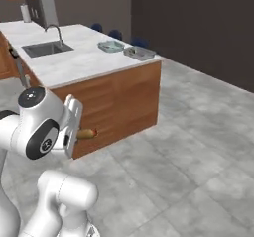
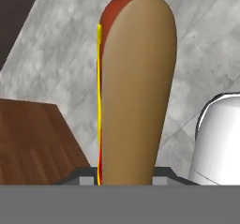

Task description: Place the cold items (eggplant and broccoli) from the fridge in one tupperware on the dining counter. Place the warm items (kebab skewer and hot dog) in the stove area in another tupperware.

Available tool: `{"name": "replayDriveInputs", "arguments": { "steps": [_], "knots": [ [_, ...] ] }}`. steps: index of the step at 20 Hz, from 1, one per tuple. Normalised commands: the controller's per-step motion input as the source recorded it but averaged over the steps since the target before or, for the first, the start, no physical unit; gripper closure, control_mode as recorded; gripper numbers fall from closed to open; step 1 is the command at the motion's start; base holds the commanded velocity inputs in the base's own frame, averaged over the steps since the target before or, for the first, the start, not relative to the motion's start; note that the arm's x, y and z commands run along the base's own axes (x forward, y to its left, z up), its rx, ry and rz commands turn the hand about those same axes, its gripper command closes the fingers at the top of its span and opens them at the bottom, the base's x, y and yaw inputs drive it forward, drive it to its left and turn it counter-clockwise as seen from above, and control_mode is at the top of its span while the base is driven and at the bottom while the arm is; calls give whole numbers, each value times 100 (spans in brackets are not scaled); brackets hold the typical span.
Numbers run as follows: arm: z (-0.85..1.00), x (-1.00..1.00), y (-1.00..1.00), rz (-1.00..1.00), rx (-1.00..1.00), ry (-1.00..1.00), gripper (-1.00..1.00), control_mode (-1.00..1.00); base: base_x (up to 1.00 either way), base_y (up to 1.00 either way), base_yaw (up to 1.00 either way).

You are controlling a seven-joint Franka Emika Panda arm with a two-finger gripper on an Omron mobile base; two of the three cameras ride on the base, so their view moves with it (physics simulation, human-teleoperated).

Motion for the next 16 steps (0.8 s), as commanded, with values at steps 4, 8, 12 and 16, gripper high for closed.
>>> {"name": "replayDriveInputs", "arguments": {
  "steps": [4,8,12,16],
  "knots": [
    [0,0,0,0,0,0,100,100,100,-36,59],
    [0,0,0,0,0,0,100,100,100,-80,35],
    [0,0,0,0,0,0,100,100,100,-85,31],
    [0,0,0,0,0,0,100,100,100,-87,32]
  ]
}}
